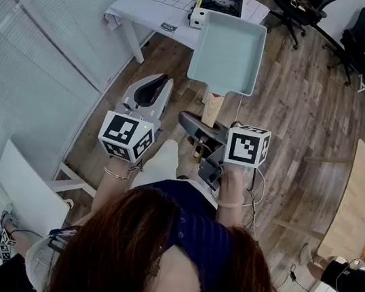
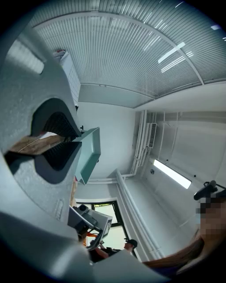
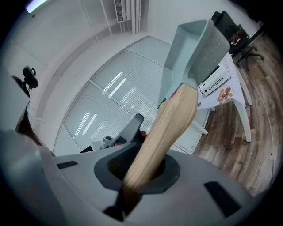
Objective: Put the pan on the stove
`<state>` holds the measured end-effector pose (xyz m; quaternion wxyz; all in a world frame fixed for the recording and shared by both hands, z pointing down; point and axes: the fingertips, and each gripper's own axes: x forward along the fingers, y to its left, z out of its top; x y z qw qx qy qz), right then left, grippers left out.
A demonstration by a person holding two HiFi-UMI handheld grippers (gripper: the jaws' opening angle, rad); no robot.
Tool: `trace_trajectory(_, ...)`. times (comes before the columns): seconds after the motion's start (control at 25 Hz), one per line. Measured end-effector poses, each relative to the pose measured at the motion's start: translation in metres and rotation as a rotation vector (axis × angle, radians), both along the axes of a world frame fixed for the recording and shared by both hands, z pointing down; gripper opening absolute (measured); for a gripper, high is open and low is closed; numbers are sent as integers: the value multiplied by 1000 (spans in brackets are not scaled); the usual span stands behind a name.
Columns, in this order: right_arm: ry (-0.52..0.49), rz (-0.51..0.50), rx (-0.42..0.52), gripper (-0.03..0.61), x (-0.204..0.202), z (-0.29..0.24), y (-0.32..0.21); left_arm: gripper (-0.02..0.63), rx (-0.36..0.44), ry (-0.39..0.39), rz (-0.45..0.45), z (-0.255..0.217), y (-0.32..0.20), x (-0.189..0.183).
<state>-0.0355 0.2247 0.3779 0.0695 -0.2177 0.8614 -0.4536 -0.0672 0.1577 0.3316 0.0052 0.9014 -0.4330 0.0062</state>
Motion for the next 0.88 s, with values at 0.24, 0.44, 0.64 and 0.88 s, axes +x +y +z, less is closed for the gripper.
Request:
trace_trajectory(0.24,5,0,9,44,1,3,1,41,5,1,-2,2,0,1)
trace_trajectory(0.44,3,2,4,43,-1,2,-19,41,-5,4,-3,2,-20,-3)
trace_trajectory(0.64,2,5,2,44,0,6,-28,41,-10,3,1,6,-28,-3)
trace_trajectory(0.88,8,13,-13,44,-4,7,-61,41,-26,1,6,9,-61,-8)
